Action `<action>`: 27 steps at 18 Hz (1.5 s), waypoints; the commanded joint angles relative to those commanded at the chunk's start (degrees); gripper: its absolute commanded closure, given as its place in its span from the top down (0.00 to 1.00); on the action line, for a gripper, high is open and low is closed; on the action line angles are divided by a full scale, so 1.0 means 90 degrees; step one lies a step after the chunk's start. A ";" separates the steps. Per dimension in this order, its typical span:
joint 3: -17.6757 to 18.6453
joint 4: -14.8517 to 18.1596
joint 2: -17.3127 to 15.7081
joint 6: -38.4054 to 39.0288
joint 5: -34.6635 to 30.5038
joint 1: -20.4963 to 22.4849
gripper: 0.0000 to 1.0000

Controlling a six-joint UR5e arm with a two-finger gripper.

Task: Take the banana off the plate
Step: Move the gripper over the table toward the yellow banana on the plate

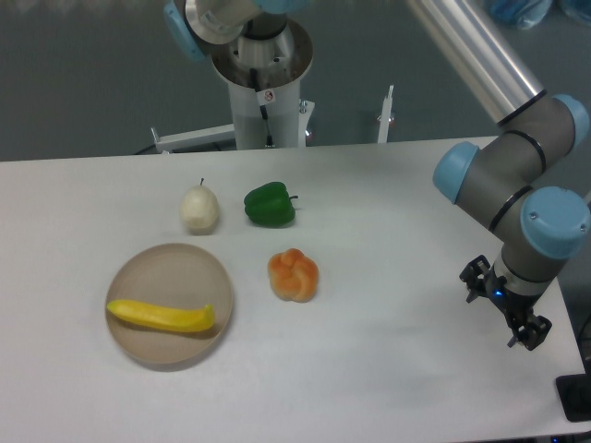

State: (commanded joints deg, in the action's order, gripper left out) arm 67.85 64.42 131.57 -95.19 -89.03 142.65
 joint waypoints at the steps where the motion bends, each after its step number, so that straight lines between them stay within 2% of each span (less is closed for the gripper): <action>1: 0.0010 0.0010 -0.0029 0.0001 0.0000 -0.0020 1.00; 4: 0.0097 0.0058 -0.0185 0.0088 0.0000 -0.0302 1.00; 6: 0.0525 0.0049 -0.0535 0.0837 0.0077 -0.0604 1.00; 9: 0.1160 -0.0048 -0.0946 0.1094 0.0156 -0.1004 1.00; 10: 0.1355 -0.0194 -0.1121 0.1133 0.0243 -0.1151 1.00; 14: 0.1825 -0.0254 -0.1649 0.1143 0.0264 -0.1679 1.00; 16: 0.1933 -0.0254 -0.1825 0.1327 0.0235 -0.2059 1.00; 21: 0.2051 -0.0244 -0.2051 0.1836 -0.0018 -0.2802 1.00; 27: 0.2129 -0.0244 -0.1826 0.1846 -0.0898 -0.3515 1.00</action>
State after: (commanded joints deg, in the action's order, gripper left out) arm 87.01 62.23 115.13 -78.58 -97.11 111.01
